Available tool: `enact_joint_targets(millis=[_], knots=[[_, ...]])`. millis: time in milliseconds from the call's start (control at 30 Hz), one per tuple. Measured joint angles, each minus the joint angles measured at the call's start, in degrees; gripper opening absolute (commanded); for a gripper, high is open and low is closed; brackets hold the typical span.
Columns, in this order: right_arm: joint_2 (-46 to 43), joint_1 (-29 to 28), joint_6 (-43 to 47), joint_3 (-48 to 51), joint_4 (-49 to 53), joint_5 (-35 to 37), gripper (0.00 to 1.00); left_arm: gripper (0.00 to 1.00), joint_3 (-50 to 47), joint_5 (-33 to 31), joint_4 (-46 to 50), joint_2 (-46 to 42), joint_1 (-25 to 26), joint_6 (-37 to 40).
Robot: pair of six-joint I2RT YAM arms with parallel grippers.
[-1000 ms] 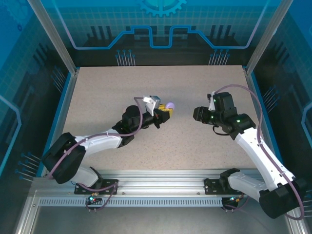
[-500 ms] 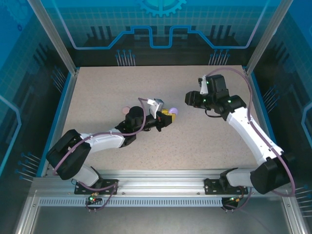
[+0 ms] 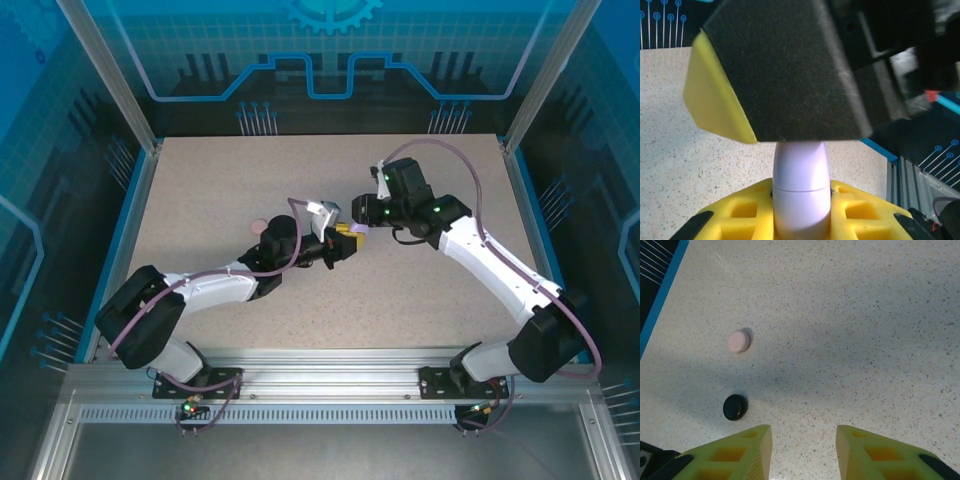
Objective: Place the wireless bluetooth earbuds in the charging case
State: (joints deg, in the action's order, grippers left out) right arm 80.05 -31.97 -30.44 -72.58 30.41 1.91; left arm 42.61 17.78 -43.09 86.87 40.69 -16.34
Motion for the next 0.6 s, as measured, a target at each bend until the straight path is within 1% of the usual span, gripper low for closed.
enact_joint_targets(millis=[133, 300, 367, 500, 600], knots=[[-0.98, -1.75, -0.2, 0.92, -0.85, 2.03, 0.4, 0.0, 0.02, 0.0, 0.39, 0.09, 0.33, 0.15], [-0.98, -0.55, -1.51, 0.9, -0.52, 2.38, 0.46, 0.0, 0.35, -0.48, 0.09, 0.7, 0.31, 0.11], [-0.98, 1.53, -2.36, 0.9, -0.24, 2.36, 0.5, 0.0, 0.63, -0.94, -0.7, 1.27, 0.31, -0.26], [-1.14, 8.28, -4.11, 0.9, 0.46, 2.43, 0.55, 0.0, 1.07, -1.9, -2.27, 2.84, 0.31, -1.05], [-2.34, 12.28, -4.66, 1.7, 0.83, 2.49, 0.58, 0.0, 1.11, -2.54, -2.56, 4.59, 0.31, -2.08]])
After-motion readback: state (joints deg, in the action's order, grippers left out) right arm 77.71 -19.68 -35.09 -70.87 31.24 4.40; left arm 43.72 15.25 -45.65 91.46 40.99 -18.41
